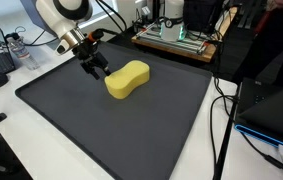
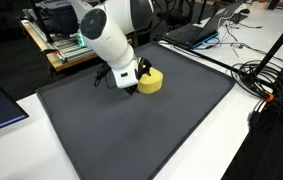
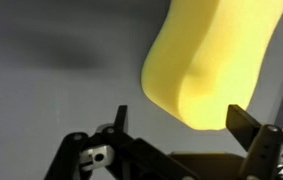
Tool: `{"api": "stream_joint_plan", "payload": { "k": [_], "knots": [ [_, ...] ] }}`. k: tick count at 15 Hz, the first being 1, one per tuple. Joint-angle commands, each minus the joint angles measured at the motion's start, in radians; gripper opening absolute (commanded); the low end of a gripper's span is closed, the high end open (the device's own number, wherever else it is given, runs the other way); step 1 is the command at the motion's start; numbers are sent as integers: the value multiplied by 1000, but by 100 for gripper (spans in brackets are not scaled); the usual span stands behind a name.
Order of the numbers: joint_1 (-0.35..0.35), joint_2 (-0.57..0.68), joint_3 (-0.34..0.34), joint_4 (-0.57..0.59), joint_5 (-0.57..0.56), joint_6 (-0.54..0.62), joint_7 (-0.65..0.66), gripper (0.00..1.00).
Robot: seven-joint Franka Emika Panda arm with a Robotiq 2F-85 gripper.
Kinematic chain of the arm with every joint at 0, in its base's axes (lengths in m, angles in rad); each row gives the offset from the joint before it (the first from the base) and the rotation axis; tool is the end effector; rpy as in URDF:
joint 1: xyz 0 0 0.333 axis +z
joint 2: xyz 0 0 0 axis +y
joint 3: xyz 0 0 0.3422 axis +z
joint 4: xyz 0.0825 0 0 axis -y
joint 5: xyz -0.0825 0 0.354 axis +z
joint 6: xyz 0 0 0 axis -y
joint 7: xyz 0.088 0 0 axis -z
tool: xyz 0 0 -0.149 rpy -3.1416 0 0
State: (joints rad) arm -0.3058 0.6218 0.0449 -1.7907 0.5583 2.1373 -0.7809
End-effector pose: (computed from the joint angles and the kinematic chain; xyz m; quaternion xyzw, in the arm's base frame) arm 0.6067 -0.1206 0.1961 -0.9632 -0.0694 0.0044 0.2597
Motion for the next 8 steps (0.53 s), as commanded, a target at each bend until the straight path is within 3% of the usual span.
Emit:
{"api": "stream_joint_plan", "payload": {
  "k": [1, 3, 4, 6, 8],
  "knots": [
    [-13, 69, 19, 82, -11, -60, 6, 100],
    [-12, 91, 21, 102, -19, -83, 11, 98],
    [-11, 100, 21, 108, -22, -92, 14, 74],
    [-12, 114, 22, 117, -19, -98, 19, 68],
    [-15, 117, 23, 109, -11, -91, 21, 53]
  ]
}}
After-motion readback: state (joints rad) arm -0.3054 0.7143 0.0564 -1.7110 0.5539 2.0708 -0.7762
